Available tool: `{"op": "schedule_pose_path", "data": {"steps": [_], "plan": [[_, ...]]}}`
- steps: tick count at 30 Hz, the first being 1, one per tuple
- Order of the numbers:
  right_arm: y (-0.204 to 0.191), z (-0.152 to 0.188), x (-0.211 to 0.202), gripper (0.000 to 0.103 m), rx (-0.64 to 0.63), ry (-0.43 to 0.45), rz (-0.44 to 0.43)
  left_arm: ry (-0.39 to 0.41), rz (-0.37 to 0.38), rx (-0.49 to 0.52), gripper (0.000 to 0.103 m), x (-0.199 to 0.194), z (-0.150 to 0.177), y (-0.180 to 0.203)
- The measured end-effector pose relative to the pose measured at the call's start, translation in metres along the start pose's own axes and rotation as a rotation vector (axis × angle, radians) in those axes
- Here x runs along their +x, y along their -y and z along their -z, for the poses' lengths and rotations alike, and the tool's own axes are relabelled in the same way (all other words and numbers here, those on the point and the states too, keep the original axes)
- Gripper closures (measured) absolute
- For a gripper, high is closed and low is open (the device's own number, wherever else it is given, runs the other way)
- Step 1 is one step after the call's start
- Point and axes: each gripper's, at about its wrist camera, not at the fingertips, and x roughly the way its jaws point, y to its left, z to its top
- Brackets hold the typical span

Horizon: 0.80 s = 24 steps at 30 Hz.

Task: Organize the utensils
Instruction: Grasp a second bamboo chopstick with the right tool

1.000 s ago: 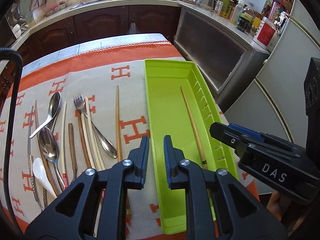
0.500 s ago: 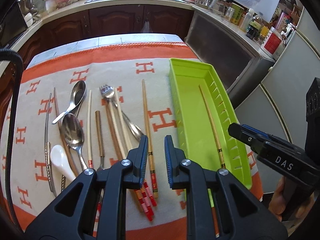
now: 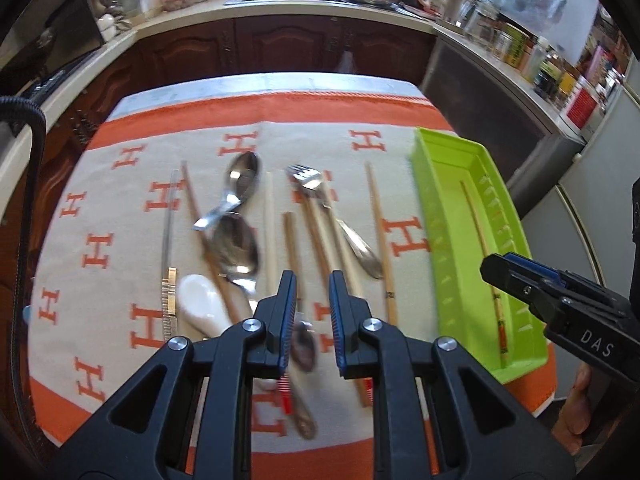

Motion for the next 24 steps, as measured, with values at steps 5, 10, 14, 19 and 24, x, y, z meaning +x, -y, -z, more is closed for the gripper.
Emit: {"op": "schedule_pose_path", "data": {"steps": [5,10,14,19,24], "plan": [[-0.021,-0.016,0.025,0.07,0.002,-0.052,-0.037,0.01,-0.073,-0.078,0.089,-0.001,-0.004,-0.045],[-0.031,-0.042,0.059,0.072,0.03,-0.117,-0.033,-0.009,-0.114,-0.141,0.089,0.009,0.0,-0.09],[-0.036,-0.059,0.092,0.079,0.052,-0.176,0.032,-0.027,-0.121,-0.174,0.089,0.02,0.003,-0.117],[-0.037,-0.065,0.13,0.081,0.069,-0.242,0.115,-0.053,-0.117,-0.21,0.089,0.036,0.008,-0.145],[-0.043,-0.067,0.151,0.083,0.034,-0.247,0.217,-0.077,-0.103,-0.231,0.089,0.05,0.013,-0.159]]}}
